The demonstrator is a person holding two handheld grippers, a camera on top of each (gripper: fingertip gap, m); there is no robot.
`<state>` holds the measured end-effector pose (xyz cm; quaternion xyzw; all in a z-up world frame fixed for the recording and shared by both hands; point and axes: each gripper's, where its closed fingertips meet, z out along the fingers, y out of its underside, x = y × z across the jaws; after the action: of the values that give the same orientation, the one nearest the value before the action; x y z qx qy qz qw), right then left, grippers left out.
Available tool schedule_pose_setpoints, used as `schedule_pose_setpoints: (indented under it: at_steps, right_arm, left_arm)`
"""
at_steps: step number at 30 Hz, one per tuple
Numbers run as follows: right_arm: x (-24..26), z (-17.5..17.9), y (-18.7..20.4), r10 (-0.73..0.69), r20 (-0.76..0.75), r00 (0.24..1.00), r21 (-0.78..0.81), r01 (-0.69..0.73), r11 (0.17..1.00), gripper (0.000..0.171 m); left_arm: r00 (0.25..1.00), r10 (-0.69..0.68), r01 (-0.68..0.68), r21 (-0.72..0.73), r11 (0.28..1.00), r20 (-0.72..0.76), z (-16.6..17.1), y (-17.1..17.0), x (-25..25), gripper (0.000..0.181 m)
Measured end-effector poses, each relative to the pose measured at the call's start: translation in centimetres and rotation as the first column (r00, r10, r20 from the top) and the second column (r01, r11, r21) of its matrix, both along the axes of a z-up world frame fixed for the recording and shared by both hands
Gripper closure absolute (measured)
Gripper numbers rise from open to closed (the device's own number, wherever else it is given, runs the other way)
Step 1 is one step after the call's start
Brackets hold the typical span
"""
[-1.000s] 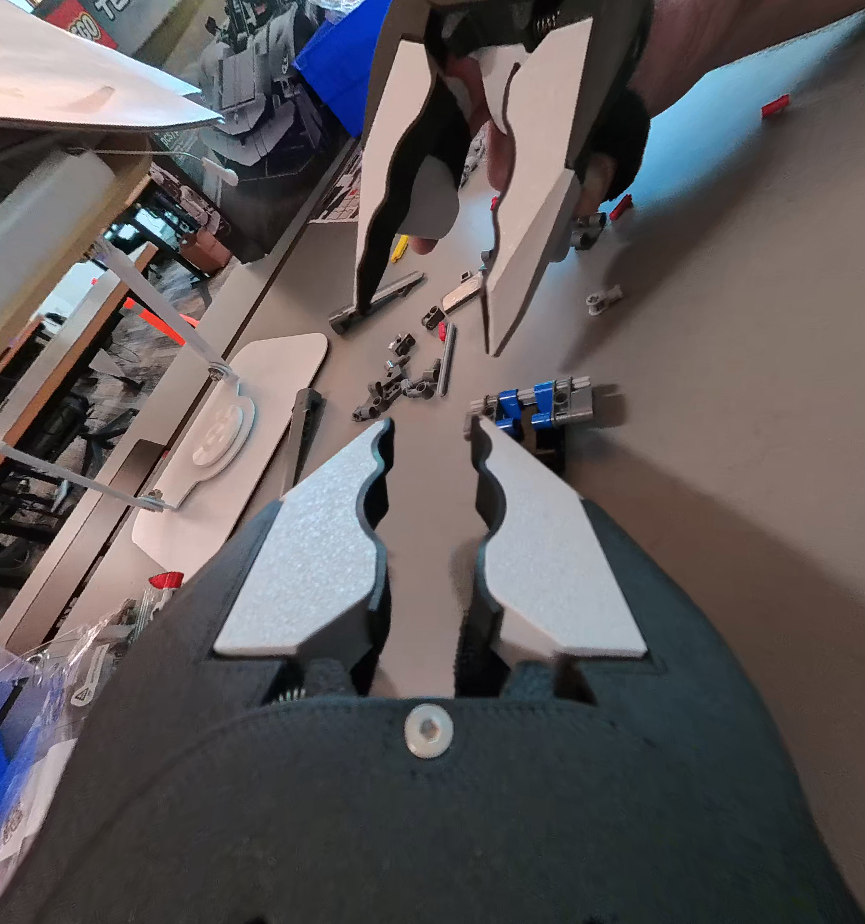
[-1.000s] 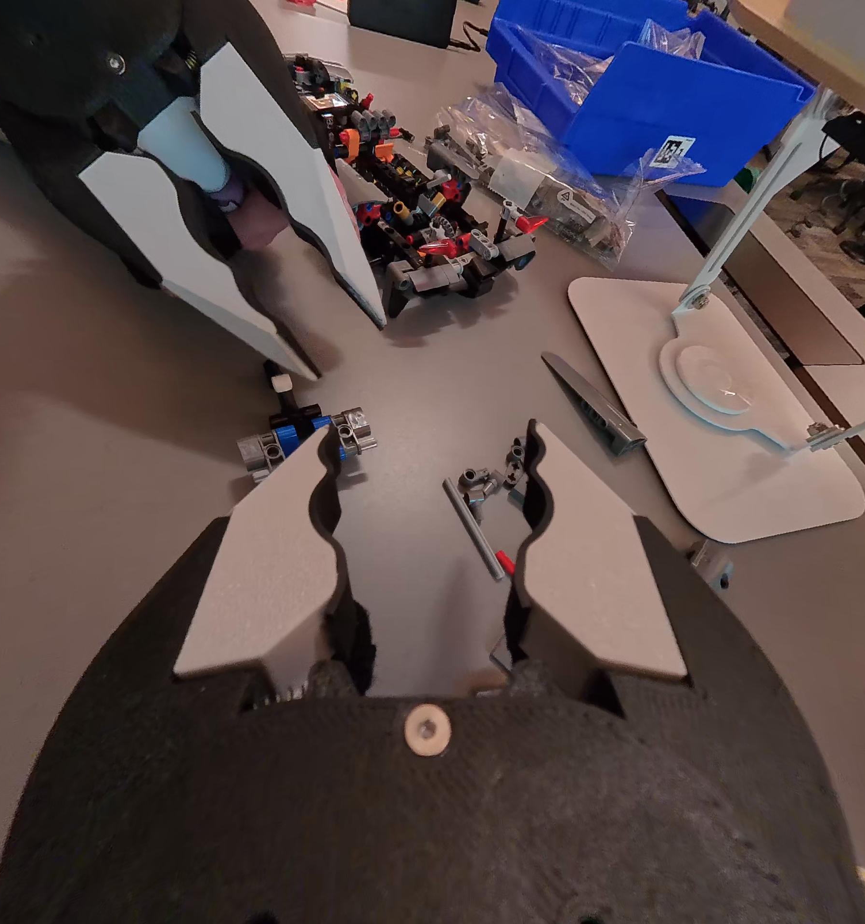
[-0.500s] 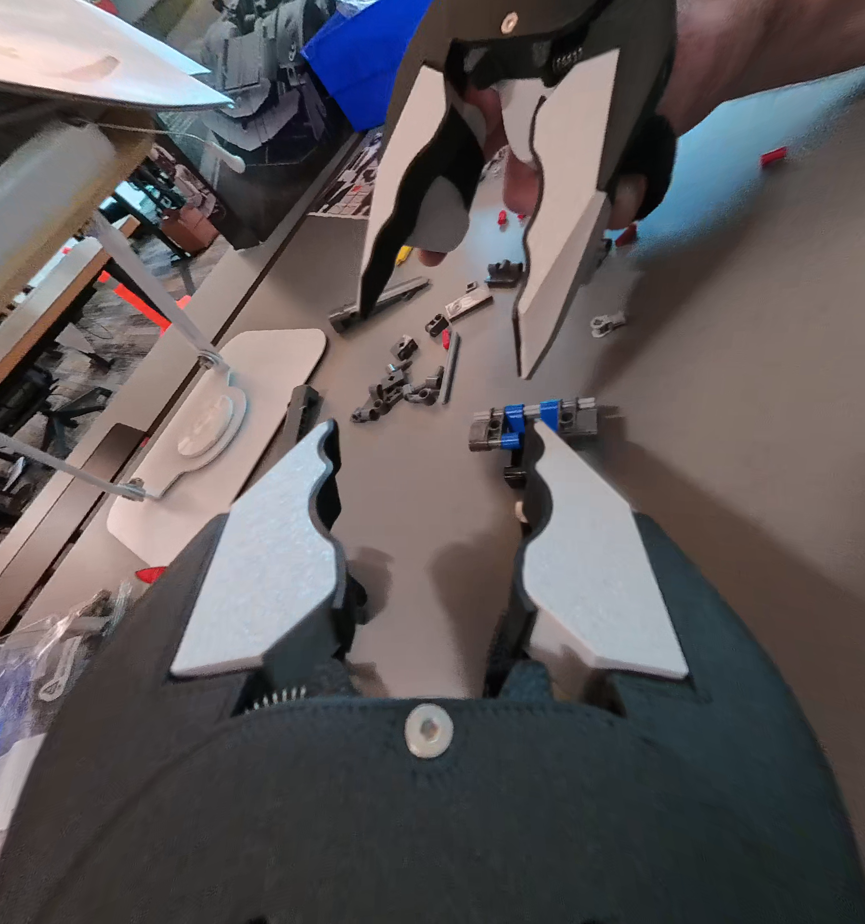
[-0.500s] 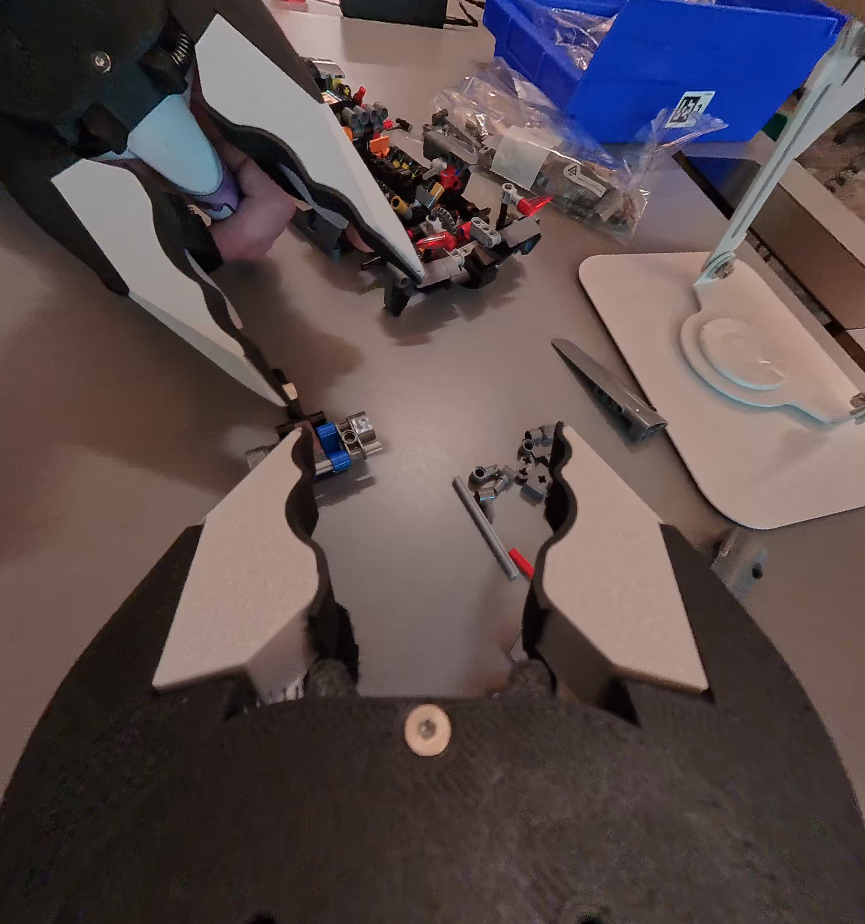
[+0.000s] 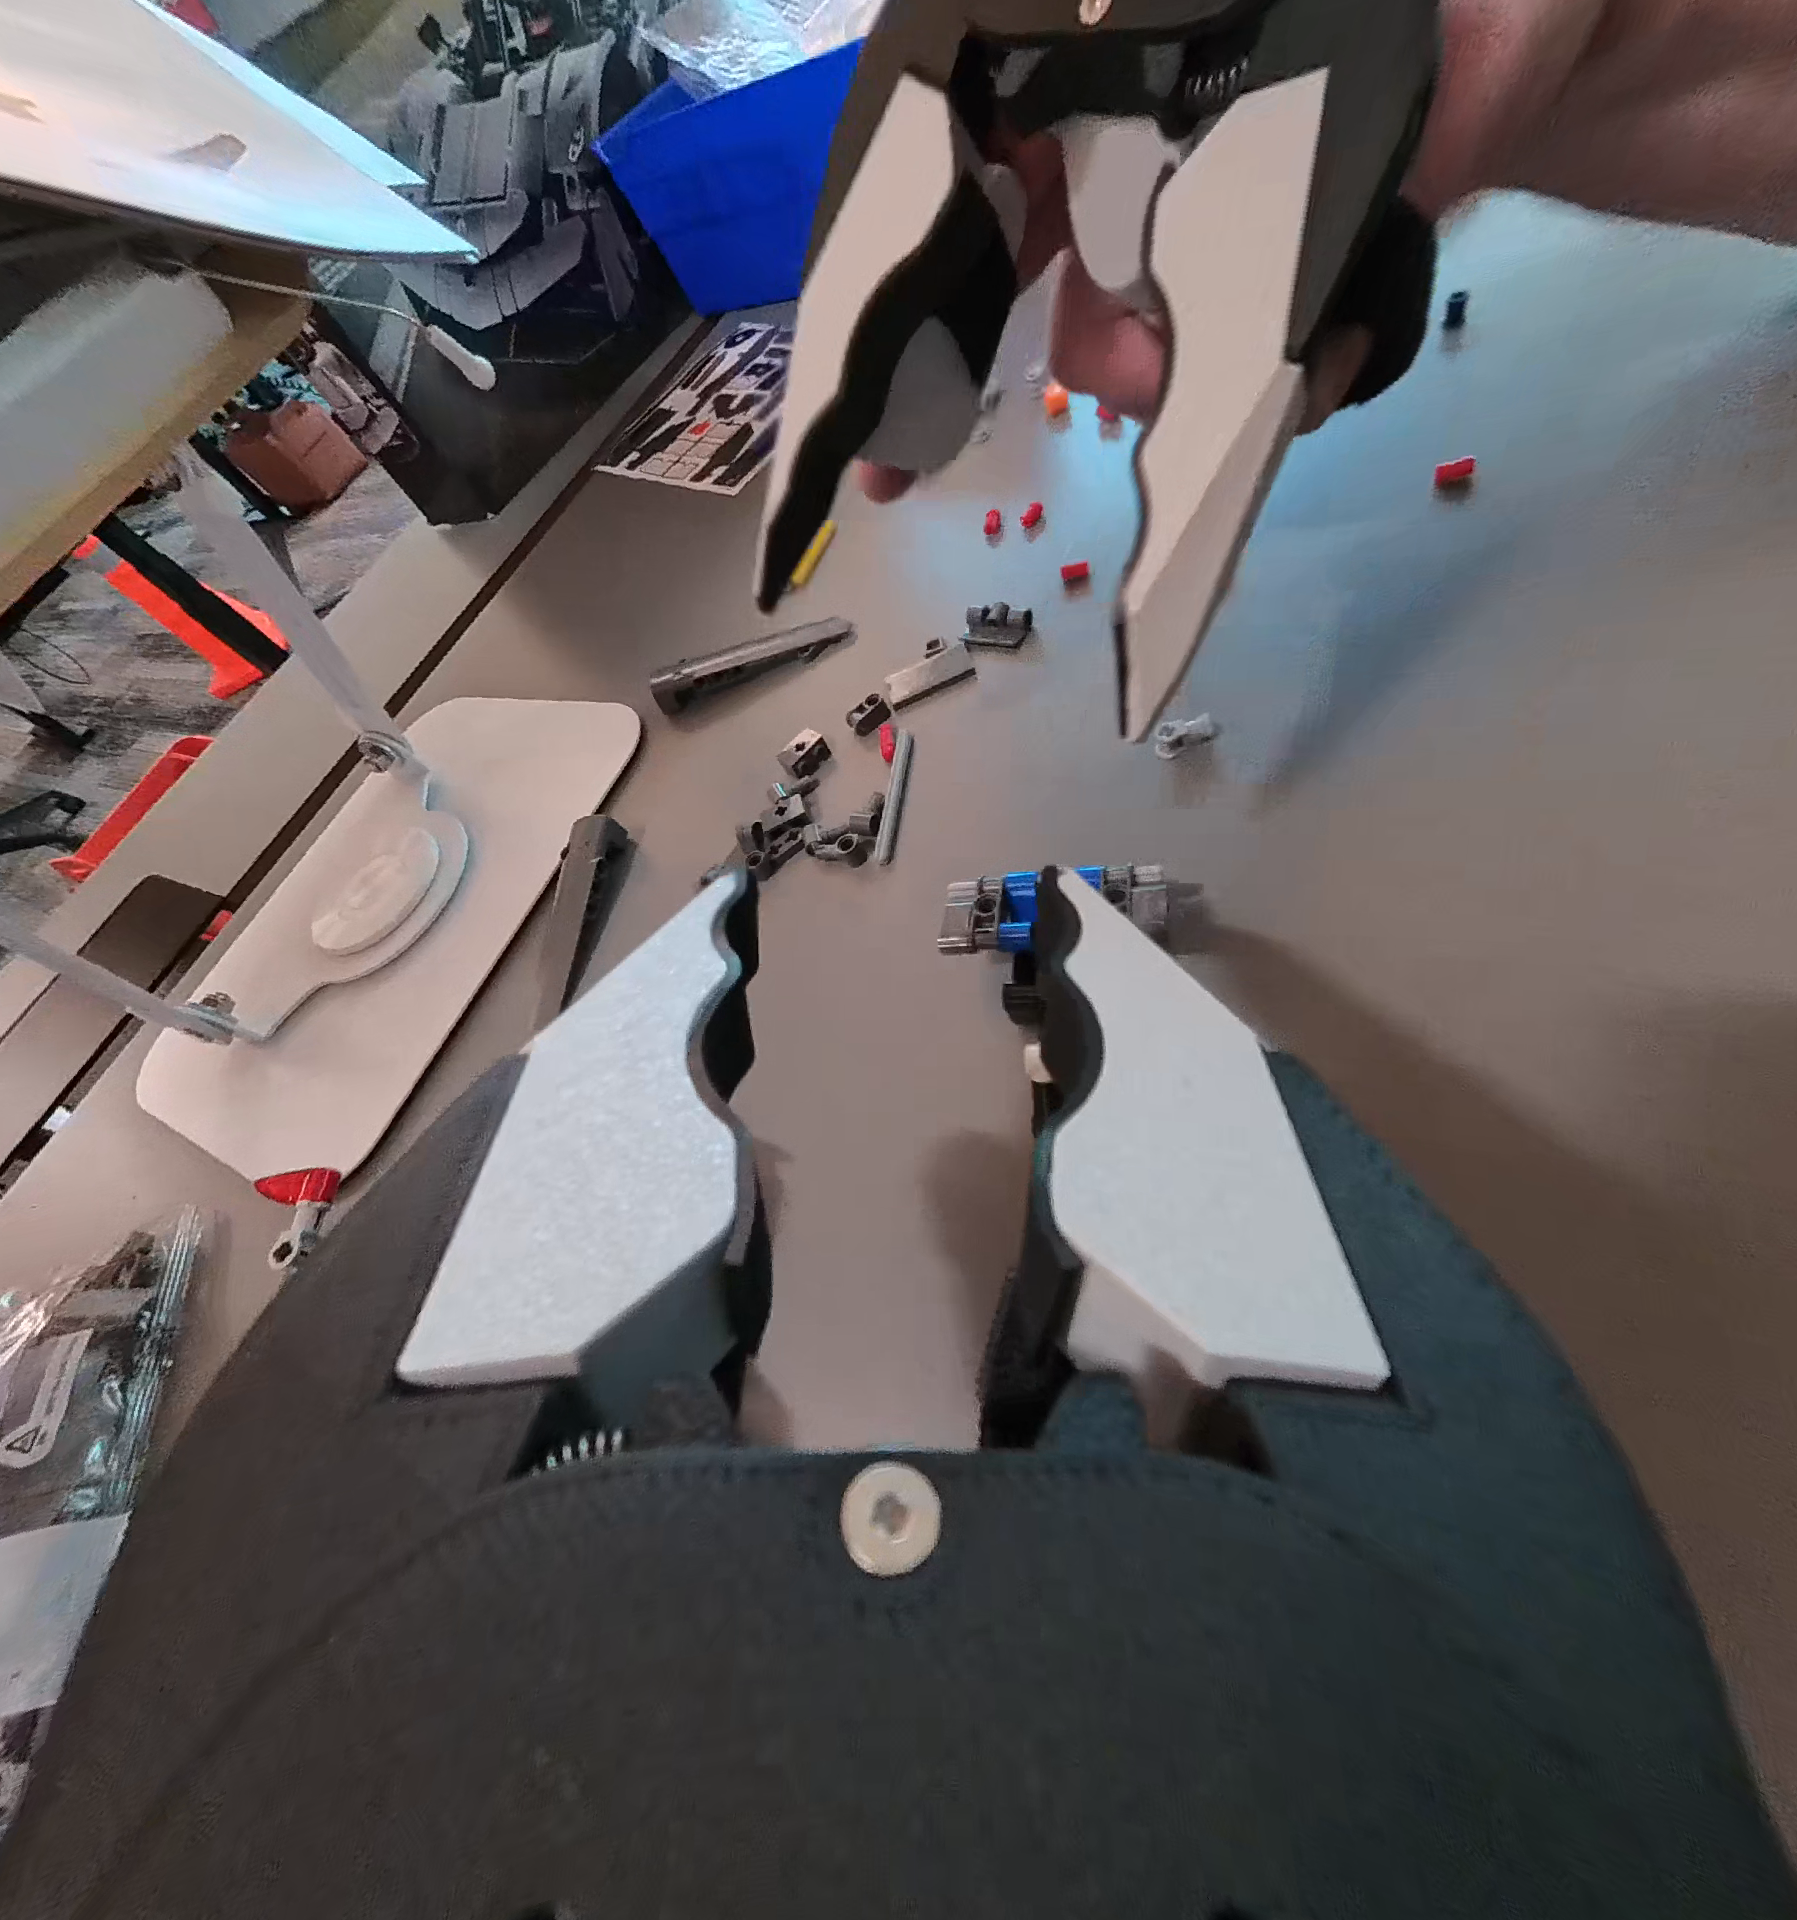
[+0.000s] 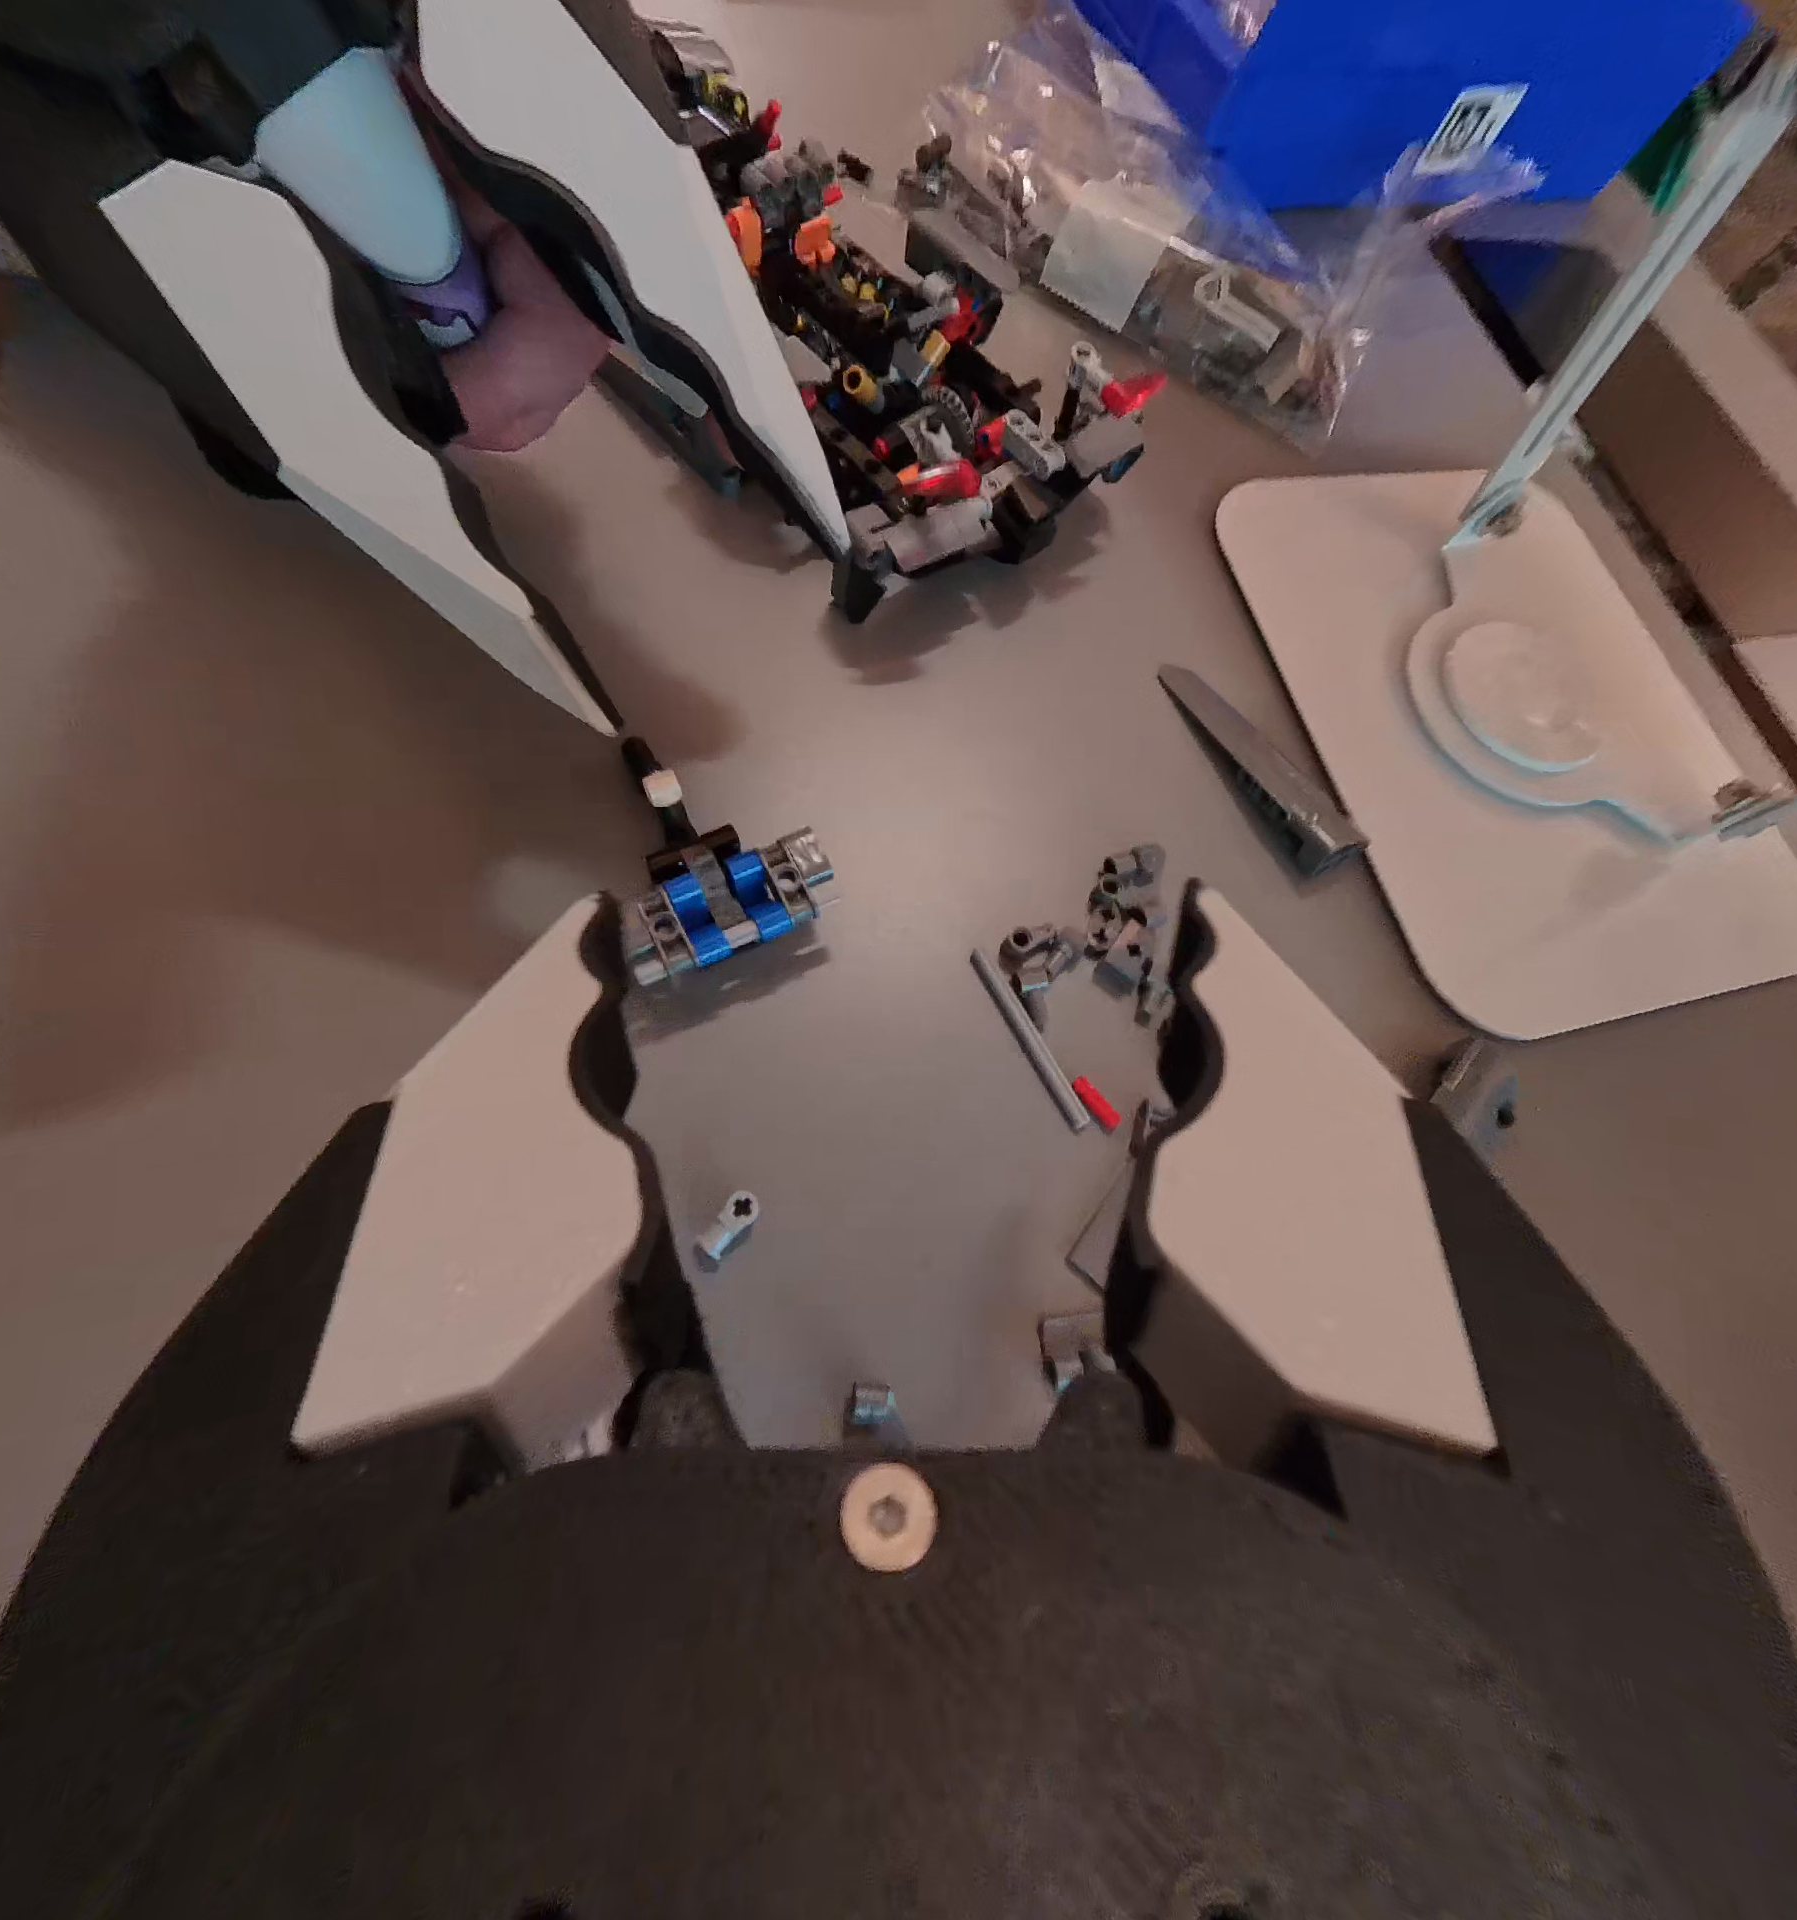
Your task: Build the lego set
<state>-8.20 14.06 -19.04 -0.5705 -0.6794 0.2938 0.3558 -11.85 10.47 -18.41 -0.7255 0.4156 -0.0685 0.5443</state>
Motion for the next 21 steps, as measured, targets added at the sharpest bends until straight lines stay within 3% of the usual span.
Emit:
schedule_pose_setpoints:
  at_steps: [3,5,10,14,17,21]
  right_arm:
    - [0.3,-0.3,-2.0,0.017,0.014,1.000,0.031,-0.017,0.999,0.039]
    - [1.2,-1.4,-3.9,0.037,0.066,0.997,0.044,-0.040,0.998,0.032]
    - [3.1,-2.6,-6.9,0.053,0.084,0.995,-0.011,-0.052,0.999,0.017]
    - [3.8,-4.5,-6.4,0.013,0.095,0.995,-0.043,-0.009,0.999,0.021]
    - [3.7,-6.2,-4.4,-0.093,0.121,0.988,0.005,0.093,0.996,0.041]
    - [3.5,-6.7,-4.2,-0.100,0.142,0.985,-0.040,0.107,0.993,0.043]
  left_arm:
    - [0.999,-0.049,0.049,-0.029,0.998,-0.021,-0.3,-0.9,0.3,0.132]
    - [0.993,-0.109,0.105,-0.077,0.991,-0.050,-0.8,-2.1,0.8,0.128]
    - [0.974,-0.202,0.186,-0.144,0.972,-0.106,-2.1,-4.1,1.8,0.095]
    - [0.964,-0.225,0.197,-0.185,0.963,-0.143,-3.1,-4.8,2.1,0.074]
    - [0.965,-0.221,0.183,-0.236,0.954,-0.143,-4.2,-5.3,2.2,0.064]
    - [0.976,-0.152,0.102,-0.289,0.952,-0.156,-6.0,-4.9,1.4,0.069]
